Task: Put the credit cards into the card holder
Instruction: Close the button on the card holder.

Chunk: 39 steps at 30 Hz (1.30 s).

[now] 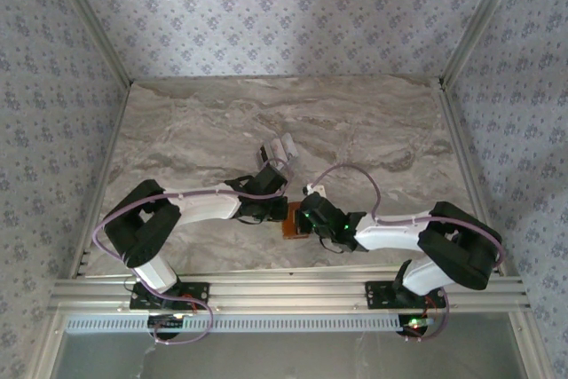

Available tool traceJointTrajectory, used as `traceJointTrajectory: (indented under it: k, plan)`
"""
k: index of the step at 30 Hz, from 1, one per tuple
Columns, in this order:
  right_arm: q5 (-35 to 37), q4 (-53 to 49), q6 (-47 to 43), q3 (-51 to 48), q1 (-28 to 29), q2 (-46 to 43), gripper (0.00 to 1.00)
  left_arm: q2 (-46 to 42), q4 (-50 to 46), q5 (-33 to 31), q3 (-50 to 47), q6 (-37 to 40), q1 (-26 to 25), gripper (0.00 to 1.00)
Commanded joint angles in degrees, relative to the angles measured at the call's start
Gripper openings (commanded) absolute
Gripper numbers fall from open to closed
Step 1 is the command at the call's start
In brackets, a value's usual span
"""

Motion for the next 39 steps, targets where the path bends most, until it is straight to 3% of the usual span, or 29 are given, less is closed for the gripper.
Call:
traceJointTrajectory:
  k: [1, 7, 17, 29, 39]
  plan:
    - [-8.92, -12.83, 3.35, -4.35, 3.2, 6.17, 0.0, 5.2, -1.45, -1.91, -2.55, -0.19, 0.27, 0.11]
    - [-9.38, -14.35, 5.03, -3.66, 3.46, 9.64, 0.0, 5.1, -1.54, -1.83, -2.62, -0.14, 0.57, 0.11]
    - [-9.55, -16.96, 3.38, -2.33, 4.44, 4.24, 0.0, 5.72, -0.89, -1.12, -2.5, -0.21, 0.79, 0.1]
    - [-13.79, -21.82, -1.9, 1.53, 1.39, -0.68, 0.25, 5.81, -0.09, -0.81, -3.16, -0.23, 0.91, 0.1]
    - [-12.78, -25.91, -4.85, 4.14, 0.6, -5.83, 0.27, 5.42, 0.07, 0.24, -3.16, -0.13, 1.11, 0.1]
